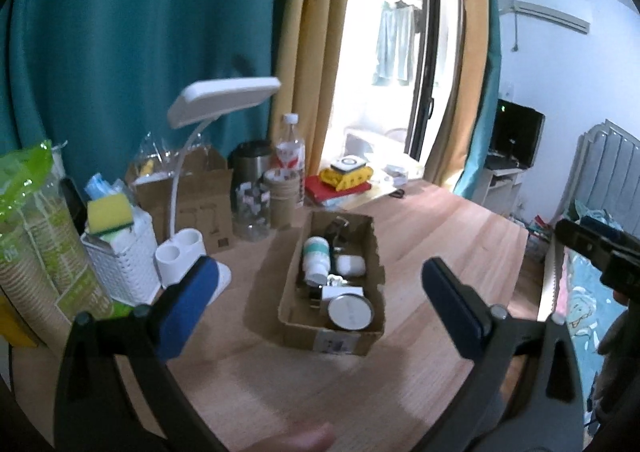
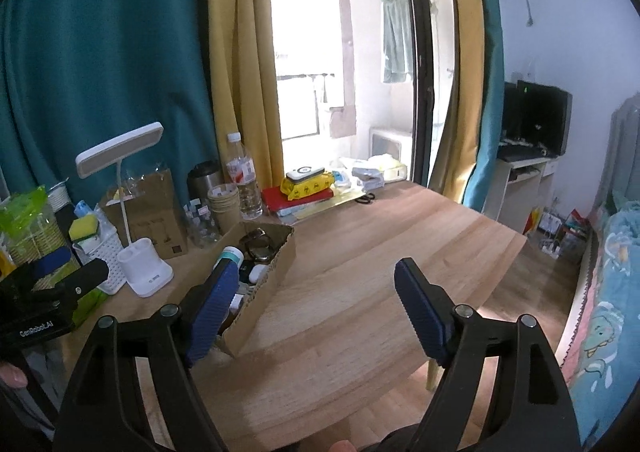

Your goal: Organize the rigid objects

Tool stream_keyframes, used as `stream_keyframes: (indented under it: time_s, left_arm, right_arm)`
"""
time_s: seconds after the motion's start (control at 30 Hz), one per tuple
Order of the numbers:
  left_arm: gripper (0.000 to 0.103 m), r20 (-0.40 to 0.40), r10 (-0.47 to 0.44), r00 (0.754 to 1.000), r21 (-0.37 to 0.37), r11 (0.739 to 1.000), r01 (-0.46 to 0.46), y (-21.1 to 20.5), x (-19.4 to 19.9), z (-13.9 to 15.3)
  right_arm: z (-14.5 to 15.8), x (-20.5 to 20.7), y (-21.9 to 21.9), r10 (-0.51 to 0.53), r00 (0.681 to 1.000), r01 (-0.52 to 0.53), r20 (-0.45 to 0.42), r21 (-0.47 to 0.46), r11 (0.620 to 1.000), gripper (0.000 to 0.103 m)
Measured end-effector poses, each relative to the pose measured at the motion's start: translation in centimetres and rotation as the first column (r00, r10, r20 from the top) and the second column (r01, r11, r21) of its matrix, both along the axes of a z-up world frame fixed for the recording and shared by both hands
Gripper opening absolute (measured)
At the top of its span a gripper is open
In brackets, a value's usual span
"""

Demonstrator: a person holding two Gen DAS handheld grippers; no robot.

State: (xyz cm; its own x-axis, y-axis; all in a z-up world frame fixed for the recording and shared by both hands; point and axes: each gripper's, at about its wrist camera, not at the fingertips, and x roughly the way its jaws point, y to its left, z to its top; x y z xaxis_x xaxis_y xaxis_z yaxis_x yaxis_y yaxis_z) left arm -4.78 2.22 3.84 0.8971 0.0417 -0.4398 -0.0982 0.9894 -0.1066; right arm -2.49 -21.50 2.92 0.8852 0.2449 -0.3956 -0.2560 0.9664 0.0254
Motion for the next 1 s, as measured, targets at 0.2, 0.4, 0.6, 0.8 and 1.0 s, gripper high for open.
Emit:
stream_keyframes:
  time_s: [0.2,0.4,0.6,0.8,1.0]
  left_arm:
    - [0.102,0.025,-0.028,0.999,0.028,0.999,0.027,-0.8,-1.0,0.4]
    - [0.102,0.05,-0.06,0.997,0.042,0.997,0.058,-1.4,-1.3,1.2]
    - [0.102,0.041,-0.057,0.998,0.049,0.997,0.055,-1.7,-1.1,1.3]
    - [0.102,0.044,-0.06,0.997,0.052,0.997,0.057,-1.6,-1.1,1.3]
    - [0.102,0.047,-0.052,0.998,0.048,0.998,0.05,-1.6,-1.2,1.4]
  right_arm:
    - [-0.3,-1.1,-0.5,-0.011,1.0,0.011,0.016,0.006,1.0,0.083]
    - [-0.4,-1.3,-1.0,-0.021,1.0,0.021,0.009,0.019,1.0,0.083]
    - [-0.3,-1.2,-1.0,-0.02,1.0,0.02,0.01,0.02,1.0,0.083]
    - [-0.3,-1.3,-1.0,-0.021,1.0,0.021,0.01,0.021,1.0,0.083]
    - [-0.4,-1.3,-1.0,-0.021,1.0,0.021,0.01,0.019,1.0,0.083]
